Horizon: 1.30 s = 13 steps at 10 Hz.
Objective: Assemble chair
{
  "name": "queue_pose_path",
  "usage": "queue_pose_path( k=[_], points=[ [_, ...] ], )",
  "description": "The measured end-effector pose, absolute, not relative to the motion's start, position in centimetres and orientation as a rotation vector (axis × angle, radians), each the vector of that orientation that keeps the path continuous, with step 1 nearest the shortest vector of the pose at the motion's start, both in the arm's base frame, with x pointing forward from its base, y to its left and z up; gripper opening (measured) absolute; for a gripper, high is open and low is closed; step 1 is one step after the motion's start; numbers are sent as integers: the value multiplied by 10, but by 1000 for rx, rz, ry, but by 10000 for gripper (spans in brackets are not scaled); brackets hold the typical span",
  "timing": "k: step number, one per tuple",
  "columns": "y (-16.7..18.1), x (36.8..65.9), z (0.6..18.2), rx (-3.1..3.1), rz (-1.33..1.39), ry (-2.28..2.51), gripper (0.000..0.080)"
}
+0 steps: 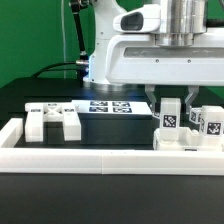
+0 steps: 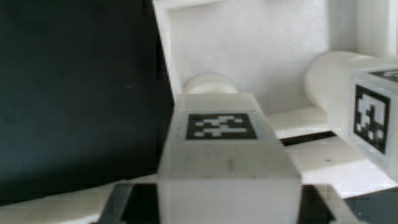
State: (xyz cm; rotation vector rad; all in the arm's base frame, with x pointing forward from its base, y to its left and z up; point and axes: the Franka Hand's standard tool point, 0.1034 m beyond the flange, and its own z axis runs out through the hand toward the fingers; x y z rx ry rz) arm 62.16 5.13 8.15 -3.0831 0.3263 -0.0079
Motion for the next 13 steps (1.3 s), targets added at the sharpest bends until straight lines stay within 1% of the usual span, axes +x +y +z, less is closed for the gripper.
queue_pose_path(
  k=[1,4,7,13],
  points=[
    [51,622,81,-3076,-6,384,289],
    [50,624,81,-3007,-4,756,289],
    [52,626,80,-2836,-20,1247,290],
    [54,626,80,-2450,-15,1885,291]
  ],
)
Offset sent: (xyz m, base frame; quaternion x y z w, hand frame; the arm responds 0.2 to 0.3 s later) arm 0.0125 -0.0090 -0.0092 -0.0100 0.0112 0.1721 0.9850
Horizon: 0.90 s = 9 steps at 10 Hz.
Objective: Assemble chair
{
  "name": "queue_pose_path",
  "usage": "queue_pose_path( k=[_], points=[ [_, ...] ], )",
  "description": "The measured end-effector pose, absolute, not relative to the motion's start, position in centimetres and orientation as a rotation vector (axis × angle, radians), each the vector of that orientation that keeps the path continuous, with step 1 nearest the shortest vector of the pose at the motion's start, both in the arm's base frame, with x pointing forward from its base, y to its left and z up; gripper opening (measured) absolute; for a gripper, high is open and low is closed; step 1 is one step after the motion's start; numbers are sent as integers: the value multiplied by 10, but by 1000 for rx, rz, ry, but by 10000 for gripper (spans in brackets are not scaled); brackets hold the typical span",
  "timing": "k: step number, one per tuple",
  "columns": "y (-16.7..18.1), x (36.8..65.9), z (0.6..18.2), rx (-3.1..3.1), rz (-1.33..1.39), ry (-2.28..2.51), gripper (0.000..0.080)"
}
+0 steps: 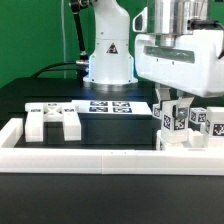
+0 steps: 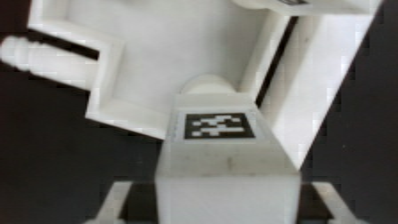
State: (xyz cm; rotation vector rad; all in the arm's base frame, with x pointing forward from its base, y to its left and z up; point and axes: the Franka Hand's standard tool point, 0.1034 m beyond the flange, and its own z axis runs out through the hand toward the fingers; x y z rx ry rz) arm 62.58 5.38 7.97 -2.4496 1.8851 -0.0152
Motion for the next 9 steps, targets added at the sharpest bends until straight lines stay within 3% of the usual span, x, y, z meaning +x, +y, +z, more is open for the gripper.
queue_pose_path(
  k=[7,8,9],
  points=[
    [53,627,80,-2197,-5,2150,305],
    [54,628,81,-2254,-15,2085,517],
    [55,628,82,-2274,-17,2060,517]
  ],
)
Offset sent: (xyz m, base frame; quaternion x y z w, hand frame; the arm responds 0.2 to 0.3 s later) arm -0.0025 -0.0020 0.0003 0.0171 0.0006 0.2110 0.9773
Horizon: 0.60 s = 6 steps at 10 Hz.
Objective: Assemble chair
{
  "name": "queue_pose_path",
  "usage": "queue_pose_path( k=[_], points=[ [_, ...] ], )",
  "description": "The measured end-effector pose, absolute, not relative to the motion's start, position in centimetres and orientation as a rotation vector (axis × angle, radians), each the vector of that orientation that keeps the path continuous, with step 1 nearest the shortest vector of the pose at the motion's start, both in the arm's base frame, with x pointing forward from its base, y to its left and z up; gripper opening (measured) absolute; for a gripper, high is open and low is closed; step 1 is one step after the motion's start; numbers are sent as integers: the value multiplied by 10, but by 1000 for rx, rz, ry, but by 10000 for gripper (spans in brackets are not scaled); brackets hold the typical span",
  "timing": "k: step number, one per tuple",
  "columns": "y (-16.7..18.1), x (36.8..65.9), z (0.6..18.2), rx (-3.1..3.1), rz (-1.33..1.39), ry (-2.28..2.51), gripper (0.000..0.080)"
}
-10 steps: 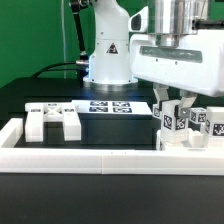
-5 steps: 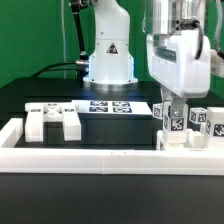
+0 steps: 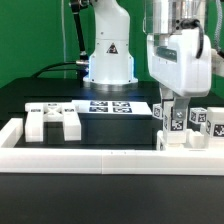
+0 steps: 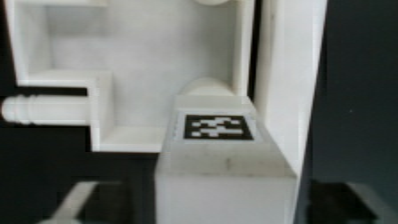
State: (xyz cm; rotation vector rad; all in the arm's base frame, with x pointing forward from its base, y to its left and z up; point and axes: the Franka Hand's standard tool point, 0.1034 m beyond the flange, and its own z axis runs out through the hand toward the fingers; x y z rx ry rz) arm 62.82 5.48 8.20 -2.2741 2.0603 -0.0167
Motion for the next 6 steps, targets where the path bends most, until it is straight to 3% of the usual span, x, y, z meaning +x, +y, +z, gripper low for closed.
queue_pose_path(
  k=[1,6],
  points=[
    [55,629,83,-2379,-25,1937,626],
    [59,628,83,-2767,-50,1336,649]
  ],
)
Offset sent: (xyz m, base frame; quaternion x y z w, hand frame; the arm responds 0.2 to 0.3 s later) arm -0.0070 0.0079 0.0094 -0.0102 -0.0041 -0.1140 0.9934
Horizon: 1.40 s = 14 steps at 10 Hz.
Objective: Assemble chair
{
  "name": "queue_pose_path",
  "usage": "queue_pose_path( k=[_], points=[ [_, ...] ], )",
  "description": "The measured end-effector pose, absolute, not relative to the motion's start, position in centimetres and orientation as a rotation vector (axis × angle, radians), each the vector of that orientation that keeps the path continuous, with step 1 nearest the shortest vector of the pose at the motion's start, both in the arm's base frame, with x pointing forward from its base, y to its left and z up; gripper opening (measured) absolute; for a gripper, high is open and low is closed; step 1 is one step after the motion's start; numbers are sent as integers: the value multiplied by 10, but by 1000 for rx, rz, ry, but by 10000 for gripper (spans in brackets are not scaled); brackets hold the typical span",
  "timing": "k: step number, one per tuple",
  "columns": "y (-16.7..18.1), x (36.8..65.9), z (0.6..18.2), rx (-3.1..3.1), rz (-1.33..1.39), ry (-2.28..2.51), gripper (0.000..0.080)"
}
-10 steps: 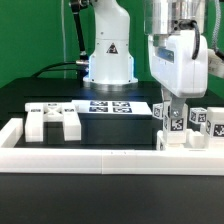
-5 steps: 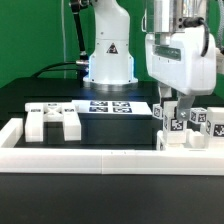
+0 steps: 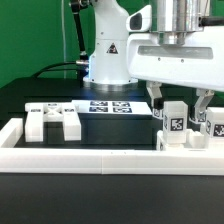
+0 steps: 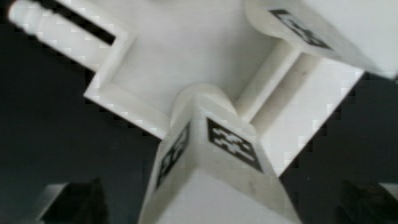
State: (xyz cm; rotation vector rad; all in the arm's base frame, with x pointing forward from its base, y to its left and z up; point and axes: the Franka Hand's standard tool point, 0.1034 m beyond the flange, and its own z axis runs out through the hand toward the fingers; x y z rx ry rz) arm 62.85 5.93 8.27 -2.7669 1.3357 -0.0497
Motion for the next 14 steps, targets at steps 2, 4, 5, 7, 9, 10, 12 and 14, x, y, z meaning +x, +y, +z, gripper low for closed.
queue_pose_path(
  k=[2,4,5,7,9,10,12,14],
  points=[
    [62,630,84,-2899,-76,1047,649],
    [62,630,82,-2992,-118,749,649],
    [60,630,83,-3045,-127,520,649],
    [56,631,83,-3081,-144,298,649],
    [55,630,85,-3111,-150,61,649],
    [55,630,85,-3113,-150,22,649],
    [55,631,84,-3115,-150,3,528],
    [55,630,84,-3114,-149,34,376]
  ],
)
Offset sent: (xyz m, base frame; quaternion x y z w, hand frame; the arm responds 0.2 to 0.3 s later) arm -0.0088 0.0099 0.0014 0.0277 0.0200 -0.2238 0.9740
